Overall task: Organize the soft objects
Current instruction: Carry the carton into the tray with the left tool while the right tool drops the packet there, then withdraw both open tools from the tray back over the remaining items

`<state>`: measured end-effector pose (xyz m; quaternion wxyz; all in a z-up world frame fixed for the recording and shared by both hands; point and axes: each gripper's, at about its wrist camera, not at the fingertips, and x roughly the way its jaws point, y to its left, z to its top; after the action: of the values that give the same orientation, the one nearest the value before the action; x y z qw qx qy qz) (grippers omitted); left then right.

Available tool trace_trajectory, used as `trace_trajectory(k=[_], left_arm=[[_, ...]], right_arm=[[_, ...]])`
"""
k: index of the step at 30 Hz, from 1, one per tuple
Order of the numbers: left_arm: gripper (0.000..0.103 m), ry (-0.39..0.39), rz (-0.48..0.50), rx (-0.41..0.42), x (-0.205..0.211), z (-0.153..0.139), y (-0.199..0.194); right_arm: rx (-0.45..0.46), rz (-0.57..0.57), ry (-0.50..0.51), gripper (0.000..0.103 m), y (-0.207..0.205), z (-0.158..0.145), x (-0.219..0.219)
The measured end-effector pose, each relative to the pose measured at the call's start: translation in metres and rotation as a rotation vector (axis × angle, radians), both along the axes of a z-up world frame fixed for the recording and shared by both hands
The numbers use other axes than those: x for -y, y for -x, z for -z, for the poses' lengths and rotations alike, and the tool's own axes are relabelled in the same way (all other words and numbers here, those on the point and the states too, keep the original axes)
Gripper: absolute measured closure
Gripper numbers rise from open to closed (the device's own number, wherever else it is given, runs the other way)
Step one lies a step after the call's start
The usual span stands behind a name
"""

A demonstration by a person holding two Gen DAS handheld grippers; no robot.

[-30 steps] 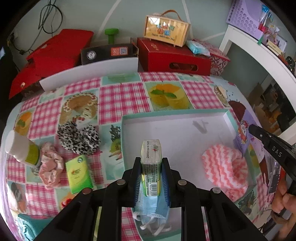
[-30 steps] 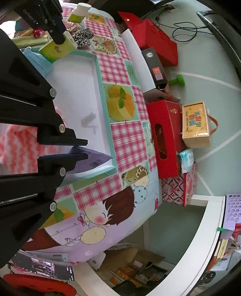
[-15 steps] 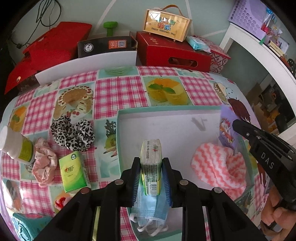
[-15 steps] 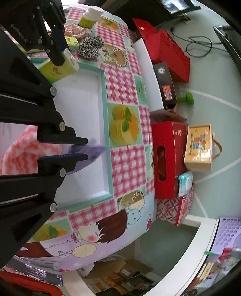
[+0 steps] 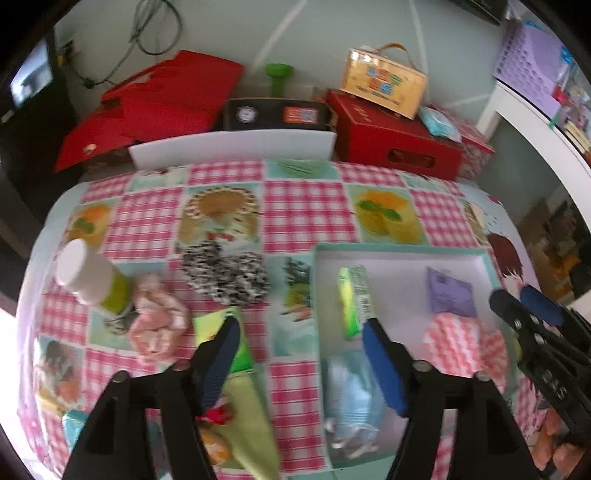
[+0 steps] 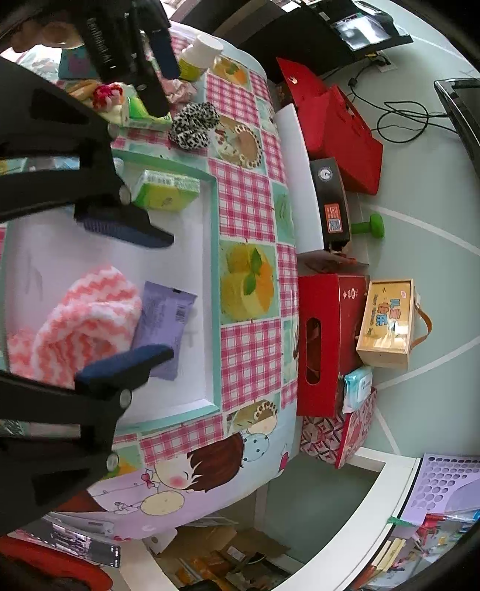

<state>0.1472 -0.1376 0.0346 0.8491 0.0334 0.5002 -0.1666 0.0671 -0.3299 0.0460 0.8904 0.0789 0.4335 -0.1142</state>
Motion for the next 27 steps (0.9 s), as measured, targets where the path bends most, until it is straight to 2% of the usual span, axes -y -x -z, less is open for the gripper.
trace_trajectory(k=[2, 4, 6, 7, 8, 19, 27], left_arm=[[0.021, 0.019, -0.026, -0.005, -0.012, -0.002, 0.0], [0.02, 0.035, -0.046, -0.011, -0.021, -0.003, 0.0], [0.013, 0.032, -0.065, -0.003, -0.03, -0.003, 0.001], [0.004, 0.026, -0.074, 0.006, -0.033, -0.004, 0.002], [0.0, 0.021, -0.083, 0.012, -0.038, -0.004, 0.003], [0.0, 0.043, -0.161, -0.01, -0.077, 0.005, 0.011], [0.0, 0.028, -0.213, -0.041, -0.109, 0.011, 0.02]], right_arm=[[-0.006, -0.008, -0.001, 0.042, 0.002, 0.0, -0.005], [-0.014, -0.01, -0.001, 0.025, 0.004, 0.001, -0.009], [-0.011, -0.013, 0.002, 0.014, 0.007, 0.002, -0.014], [-0.013, -0.016, 0.005, 0.011, 0.008, 0.004, -0.016], [-0.021, -0.018, 0.007, 0.011, 0.009, 0.006, -0.019], [-0.074, -0.057, 0.011, 0.011, 0.014, 0.021, -0.041], [-0.11, -0.074, 0.001, 0.011, 0.016, 0.029, -0.054]])
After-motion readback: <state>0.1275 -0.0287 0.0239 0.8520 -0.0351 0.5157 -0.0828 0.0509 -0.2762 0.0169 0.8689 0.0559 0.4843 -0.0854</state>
